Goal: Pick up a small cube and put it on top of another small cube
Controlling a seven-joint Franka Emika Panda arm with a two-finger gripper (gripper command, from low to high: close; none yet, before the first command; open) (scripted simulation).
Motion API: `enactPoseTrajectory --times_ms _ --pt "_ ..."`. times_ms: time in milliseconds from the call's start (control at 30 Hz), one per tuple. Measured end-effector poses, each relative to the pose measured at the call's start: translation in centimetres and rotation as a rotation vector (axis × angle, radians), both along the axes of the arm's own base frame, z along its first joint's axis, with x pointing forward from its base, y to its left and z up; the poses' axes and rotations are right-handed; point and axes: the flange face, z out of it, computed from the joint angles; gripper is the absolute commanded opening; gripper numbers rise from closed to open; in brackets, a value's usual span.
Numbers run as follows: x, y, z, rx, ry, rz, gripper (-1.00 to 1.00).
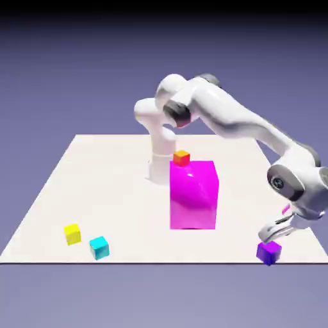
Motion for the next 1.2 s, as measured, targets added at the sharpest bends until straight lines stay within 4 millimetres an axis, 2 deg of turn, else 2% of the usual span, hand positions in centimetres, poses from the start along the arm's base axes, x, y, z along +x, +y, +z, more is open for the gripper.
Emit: enactPoseTrajectory --times_ms 33,133,167,233,333,367,500,633,767,900,933,967,1067,1100,1167,1200 --pt "0.0 0.0 0.0 0.0 0.0 0.0 0.0" --pt "-1.6 -1.1 -6.1 0.0 0.0 0.0 0.0" --pt "-1.7 -1.2 -6.5 0.0 0.0 0.0 -1.0" --pt "-1.7 -1.2 -6.5 -0.001 -0.001 0.001 -1.0" --pt "-0.1 -0.1 -0.4 -0.002 -0.002 0.001 -1.0" --pt "1.0 -2.2 0.1 -0.002 -0.006 0.004 -1.0" --pt "4.8 -14.4 0.9 -0.011 -0.022 0.008 -1.0" --pt "6.1 -27.7 2.0 -0.019 -0.022 -0.008 -1.0" --pt "4.5 -41.3 3.3 -0.019 -0.012 -0.042 -1.0" --pt "-0.4 -54.3 4.8 -0.007 -0.002 -0.091 -1.0" --pt "-1.8 -56.9 5.2 -0.002 0.0 -0.104 -1.0" --pt "-1.8 -56.9 5.2 -0.002 0.0 -0.104 -1.0" --pt "-3.3 -57.8 -0.2 -0.001 0.0 -0.103 -1.0" --pt "-3.7 -58.0 -1.3 -0.002 -0.001 -0.103 1.0" --pt "-3.7 -57.9 -1.3 0.0 0.0 -0.104 1.0" --pt "-3.1 -57.7 0.4 0.001 0.0 -0.105 1.0"
